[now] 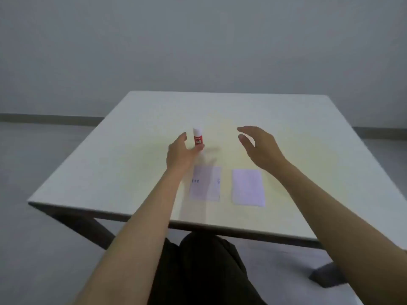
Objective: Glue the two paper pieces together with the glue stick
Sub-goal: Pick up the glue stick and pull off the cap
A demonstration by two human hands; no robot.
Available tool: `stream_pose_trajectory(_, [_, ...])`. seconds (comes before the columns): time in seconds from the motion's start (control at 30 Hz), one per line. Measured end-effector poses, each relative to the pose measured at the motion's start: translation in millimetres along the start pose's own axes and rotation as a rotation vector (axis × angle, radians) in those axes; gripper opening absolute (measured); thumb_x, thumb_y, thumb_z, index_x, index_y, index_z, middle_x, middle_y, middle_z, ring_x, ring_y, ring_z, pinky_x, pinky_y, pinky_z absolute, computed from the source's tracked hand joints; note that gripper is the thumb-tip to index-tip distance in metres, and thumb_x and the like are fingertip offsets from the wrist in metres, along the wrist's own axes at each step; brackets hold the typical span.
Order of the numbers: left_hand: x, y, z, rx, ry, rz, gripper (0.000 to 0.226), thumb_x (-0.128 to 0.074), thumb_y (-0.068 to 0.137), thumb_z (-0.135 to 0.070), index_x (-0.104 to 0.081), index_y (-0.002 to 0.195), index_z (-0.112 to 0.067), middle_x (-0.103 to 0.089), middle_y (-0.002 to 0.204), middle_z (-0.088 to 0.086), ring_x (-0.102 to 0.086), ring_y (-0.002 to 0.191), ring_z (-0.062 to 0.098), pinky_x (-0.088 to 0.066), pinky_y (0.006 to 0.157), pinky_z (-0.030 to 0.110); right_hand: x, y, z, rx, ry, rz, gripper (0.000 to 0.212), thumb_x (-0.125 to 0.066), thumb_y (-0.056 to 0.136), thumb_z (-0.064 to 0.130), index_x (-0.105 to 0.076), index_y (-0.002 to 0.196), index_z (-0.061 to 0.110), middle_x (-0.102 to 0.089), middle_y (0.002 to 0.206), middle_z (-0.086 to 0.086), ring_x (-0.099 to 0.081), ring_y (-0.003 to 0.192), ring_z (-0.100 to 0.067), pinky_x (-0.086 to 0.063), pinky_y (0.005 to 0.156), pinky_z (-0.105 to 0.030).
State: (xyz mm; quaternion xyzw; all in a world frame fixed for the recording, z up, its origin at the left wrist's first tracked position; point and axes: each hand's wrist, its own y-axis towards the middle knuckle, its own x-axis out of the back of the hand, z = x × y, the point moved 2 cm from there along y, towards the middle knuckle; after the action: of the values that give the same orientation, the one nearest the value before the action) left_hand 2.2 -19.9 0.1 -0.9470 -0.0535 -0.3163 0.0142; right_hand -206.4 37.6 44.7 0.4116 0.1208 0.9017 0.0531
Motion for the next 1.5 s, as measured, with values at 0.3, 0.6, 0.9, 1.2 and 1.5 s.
stream_pose_trajectory(0.3, [-24, 1, -15, -0.063, 0.015, -0.135, 0.019, -0.066, 0.083, -0.028, -0.067, 0.087, -0.01, -0.072, 0.088, 0.008, -0.063, 0.086, 0.029, -0.045, 0.068, 0.034, -16, 23, 14, -0.096, 0.303, -0.002, 0.03, -0.051, 0.093, 0.036, -0.069, 0.106, 0.016, -0.069, 0.108, 0.001, -0.067, 0.086, -0.02, -0.042, 0.064, -0.021])
stream_pose_trajectory(0.6, [-15, 0, -41, -0.551, 0.267, -0.062, 0.042, -0.07, 0.082, -0.025, -0.063, 0.123, -0.024, -0.062, 0.098, 0.001, -0.053, 0.094, 0.018, -0.043, 0.069, 0.028, -12, 40, 2, -0.386, 0.434, 0.135, 0.056, -0.047, 0.089, 0.052, -0.066, 0.068, 0.004, -0.062, 0.048, -0.007, -0.048, 0.03, -0.013, -0.043, 0.042, -0.021])
stream_pose_trajectory(0.9, [-11, -4, -39, -0.586, 0.33, -0.101, 0.041, -0.069, 0.083, -0.028, -0.062, 0.123, -0.028, -0.062, 0.099, -0.002, -0.053, 0.096, 0.016, -0.04, 0.064, 0.026, -10, 42, -3, -0.283, 0.505, 0.268, 0.034, -0.063, 0.084, 0.042, -0.066, 0.102, 0.014, -0.067, 0.078, -0.006, -0.062, 0.056, -0.018, -0.049, 0.053, -0.025])
stream_pose_trajectory(1.2, [-12, -1, -31, -0.547, 0.33, -0.072, 0.04, -0.068, 0.083, -0.029, -0.062, 0.123, -0.029, -0.062, 0.099, -0.003, -0.054, 0.096, 0.016, -0.038, 0.064, 0.025, -13, 46, -10, -0.259, 0.505, 0.26, 0.036, -0.065, 0.083, 0.037, -0.055, 0.111, 0.017, -0.064, 0.086, 0.0, -0.063, 0.063, -0.016, -0.048, 0.054, -0.025])
stream_pose_trajectory(1.5, [-20, -3, -26, -0.507, 0.266, -0.009, 0.037, -0.07, 0.081, -0.031, -0.066, 0.117, -0.029, -0.061, 0.093, -0.003, -0.049, 0.081, 0.011, -0.036, 0.063, 0.025, -12, 38, -19, -0.265, 0.561, 0.251, 0.016, -0.059, 0.09, 0.017, -0.064, 0.091, 0.002, -0.064, 0.075, -0.011, -0.063, 0.055, -0.019, -0.053, 0.049, -0.023])
